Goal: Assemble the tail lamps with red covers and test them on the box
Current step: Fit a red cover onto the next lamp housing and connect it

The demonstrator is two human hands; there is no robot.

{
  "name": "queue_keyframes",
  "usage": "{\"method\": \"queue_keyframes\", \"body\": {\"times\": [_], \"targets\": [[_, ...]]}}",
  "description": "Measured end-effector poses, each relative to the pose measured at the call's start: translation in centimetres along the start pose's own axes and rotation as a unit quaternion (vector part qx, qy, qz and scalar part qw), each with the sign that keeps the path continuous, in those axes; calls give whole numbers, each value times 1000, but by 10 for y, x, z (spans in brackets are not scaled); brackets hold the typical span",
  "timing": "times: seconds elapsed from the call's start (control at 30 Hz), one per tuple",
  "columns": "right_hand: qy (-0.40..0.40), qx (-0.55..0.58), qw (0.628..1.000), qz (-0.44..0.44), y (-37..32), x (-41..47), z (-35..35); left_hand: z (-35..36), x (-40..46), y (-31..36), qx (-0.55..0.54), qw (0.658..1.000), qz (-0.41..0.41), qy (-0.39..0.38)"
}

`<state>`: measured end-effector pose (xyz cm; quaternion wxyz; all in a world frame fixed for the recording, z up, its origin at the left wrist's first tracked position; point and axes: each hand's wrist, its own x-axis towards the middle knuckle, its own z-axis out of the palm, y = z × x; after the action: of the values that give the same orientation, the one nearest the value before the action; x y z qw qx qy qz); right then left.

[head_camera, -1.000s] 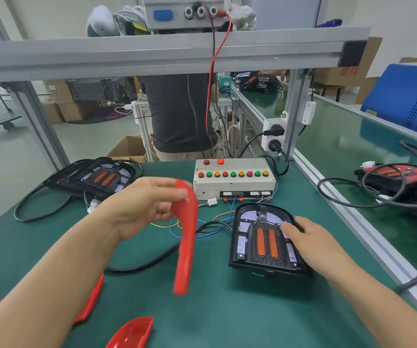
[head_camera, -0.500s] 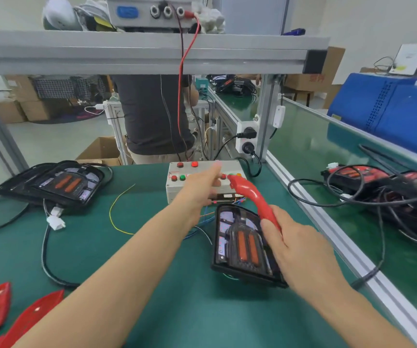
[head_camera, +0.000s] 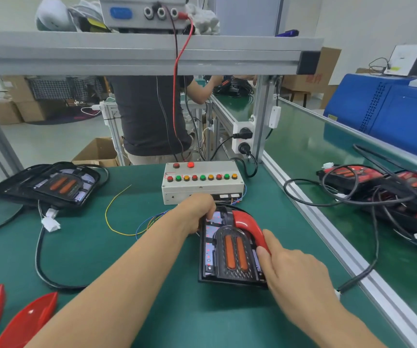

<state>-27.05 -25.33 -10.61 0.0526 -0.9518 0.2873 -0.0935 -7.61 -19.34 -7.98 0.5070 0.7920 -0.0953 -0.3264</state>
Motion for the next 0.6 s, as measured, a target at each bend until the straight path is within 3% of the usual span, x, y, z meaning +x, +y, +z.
{"method": "queue_keyframes", "body": {"times": [0.17,0.3,0.5,0.6], "targets": [[7,-3,1000,-28,-6,5,2,0,-4,-3,-137,988,-30,-64],[27,14,998,-54,-9,7,-1,-8,1,-12,-144,985,-6,-94],[45,167,984,-35,-4,7,-6,-17,1,-17,-130,985,-1,-111],[-22,284,958,21,1,8,-2,-20,-2,-17,-160,981,4,-112]]}}
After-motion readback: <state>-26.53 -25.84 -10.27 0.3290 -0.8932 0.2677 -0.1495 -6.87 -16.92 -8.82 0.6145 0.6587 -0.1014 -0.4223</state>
